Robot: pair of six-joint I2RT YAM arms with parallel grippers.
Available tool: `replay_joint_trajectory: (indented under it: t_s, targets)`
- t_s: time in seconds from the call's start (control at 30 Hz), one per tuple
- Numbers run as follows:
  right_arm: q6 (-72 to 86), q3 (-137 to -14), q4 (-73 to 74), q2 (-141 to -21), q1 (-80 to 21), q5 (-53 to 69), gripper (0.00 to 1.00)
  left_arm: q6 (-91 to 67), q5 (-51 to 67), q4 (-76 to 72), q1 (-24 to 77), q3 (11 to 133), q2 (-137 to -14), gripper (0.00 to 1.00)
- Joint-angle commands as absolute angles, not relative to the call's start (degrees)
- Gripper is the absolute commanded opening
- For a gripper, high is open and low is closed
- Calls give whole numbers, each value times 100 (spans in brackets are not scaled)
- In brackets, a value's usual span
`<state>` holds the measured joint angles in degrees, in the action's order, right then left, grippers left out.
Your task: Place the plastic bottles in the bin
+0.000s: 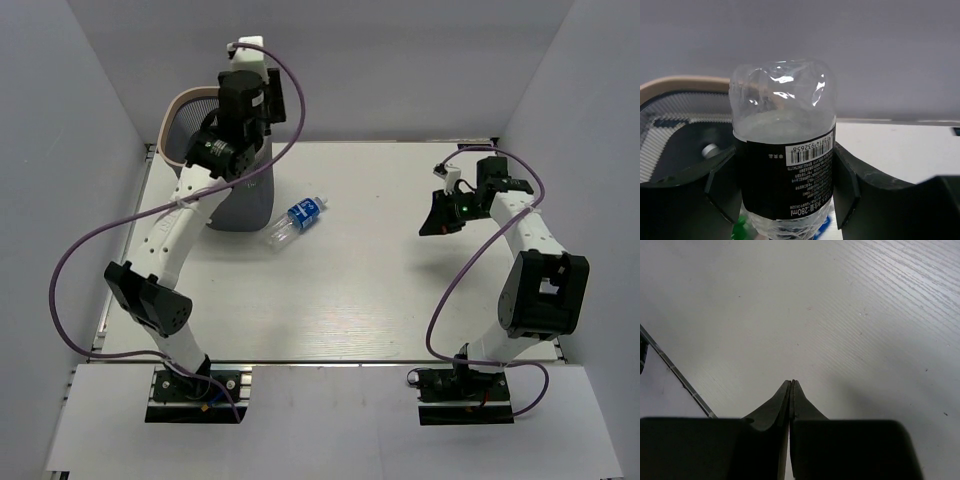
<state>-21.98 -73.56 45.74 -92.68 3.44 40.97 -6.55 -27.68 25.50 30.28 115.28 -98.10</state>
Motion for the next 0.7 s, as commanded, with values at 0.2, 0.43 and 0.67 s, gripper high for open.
replay_joint_trajectory:
  t_s: [0.2, 0.43, 0.67]
  targets:
    - [-2434, -7225, 4500, -8991, 272, 4052, 13, -949, -2944, 3427, 1961, 11215, -9589, 70]
    - [-2470, -7216, 4544, -9017, 281, 4061, 22, -101, -1172, 3086, 1924, 11644, -9703, 100]
    - [-2470, -7242, 4570, -9035, 272, 4017, 13, 202, 2266, 2899, 2390, 11531, -10010, 98]
